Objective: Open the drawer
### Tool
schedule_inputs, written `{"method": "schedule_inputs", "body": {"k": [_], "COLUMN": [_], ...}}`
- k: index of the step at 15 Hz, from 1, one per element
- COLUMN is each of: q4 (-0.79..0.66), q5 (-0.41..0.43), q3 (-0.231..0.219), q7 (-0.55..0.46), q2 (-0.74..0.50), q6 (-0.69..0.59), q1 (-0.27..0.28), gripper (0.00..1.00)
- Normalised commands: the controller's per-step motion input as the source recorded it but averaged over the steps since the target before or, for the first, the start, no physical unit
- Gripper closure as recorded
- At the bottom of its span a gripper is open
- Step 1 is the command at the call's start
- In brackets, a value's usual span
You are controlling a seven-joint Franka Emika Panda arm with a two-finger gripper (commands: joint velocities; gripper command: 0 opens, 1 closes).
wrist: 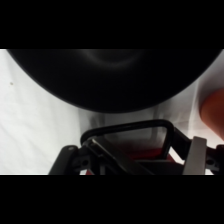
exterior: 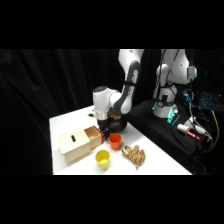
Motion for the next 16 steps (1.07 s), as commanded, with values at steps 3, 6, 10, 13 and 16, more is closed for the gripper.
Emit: {"method": "schedule_inputs", "body": {"k": [3, 6, 10, 13, 16], "q4": [-0.26, -0.16, 0.06, 0.13, 0.07], "q5": [0.064, -0.006, -0.053, -0.145, -0.204], "q3": [0.033, -0.034, -0.067, -0.099, -0.103], "q7": [-0.02, 0.03, 0.1, 0.15, 0.18], "q2": [-0.28, -0.31, -0.3, -0.34, -0.4], "q6": [0.06, -0.11, -0.4, -0.51, -0.49], "q1": [-0.056, 0.032, 0.102, 0.147, 0.131], "gripper": [0.0, 0.0, 0.0, 0.0, 0.0]}}
